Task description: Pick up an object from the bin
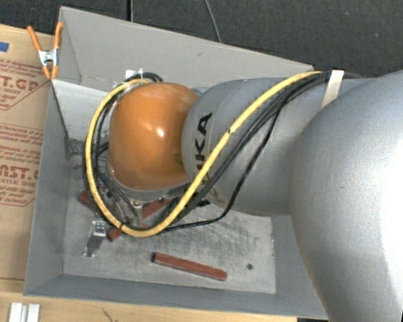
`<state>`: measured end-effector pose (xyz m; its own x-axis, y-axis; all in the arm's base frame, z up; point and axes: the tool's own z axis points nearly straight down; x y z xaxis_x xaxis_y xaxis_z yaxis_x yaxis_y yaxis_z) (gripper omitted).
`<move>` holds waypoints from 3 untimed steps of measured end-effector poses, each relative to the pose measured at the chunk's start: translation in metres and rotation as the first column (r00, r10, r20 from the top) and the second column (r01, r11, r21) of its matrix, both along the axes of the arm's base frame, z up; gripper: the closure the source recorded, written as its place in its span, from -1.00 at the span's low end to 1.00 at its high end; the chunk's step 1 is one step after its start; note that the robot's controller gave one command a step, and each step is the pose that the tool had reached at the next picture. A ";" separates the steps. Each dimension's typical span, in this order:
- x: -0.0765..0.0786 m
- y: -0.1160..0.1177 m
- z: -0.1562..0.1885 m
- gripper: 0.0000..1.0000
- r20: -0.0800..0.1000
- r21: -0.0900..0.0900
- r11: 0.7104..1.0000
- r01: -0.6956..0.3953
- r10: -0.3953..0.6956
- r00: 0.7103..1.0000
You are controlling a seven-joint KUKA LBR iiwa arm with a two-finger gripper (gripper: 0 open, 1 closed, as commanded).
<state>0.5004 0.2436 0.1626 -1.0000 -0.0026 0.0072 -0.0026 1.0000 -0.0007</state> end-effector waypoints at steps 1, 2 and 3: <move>0.002 -0.001 0.005 -1.00 0.007 0.002 1.000 0.002 -0.002 1.000; 0.060 -0.012 -0.032 -1.00 0.014 0.005 1.000 0.003 -0.003 1.000; 0.066 -0.048 -0.087 1.00 0.028 0.008 0.991 -0.130 0.130 0.991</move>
Offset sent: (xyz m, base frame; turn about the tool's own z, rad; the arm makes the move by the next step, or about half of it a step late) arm 0.0837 -0.0200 -0.0537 0.0072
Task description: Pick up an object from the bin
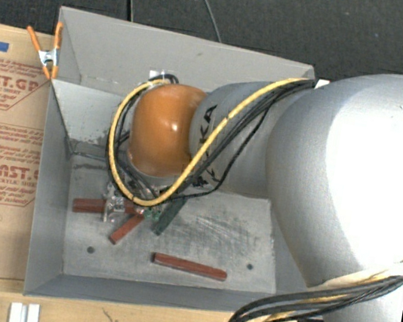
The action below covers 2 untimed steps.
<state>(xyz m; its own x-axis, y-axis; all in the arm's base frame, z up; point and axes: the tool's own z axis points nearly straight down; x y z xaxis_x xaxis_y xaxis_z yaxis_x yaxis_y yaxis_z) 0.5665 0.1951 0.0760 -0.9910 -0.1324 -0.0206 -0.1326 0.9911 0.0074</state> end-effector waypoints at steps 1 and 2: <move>0.000 0.000 0.000 1.00 0.000 0.000 1.000 0.000 0.000 1.000; 0.015 0.001 0.170 1.00 -0.010 -0.007 1.000 0.015 -0.015 1.000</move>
Offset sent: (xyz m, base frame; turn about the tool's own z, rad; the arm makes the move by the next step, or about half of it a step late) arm 0.0135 -0.0007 0.1666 0.0156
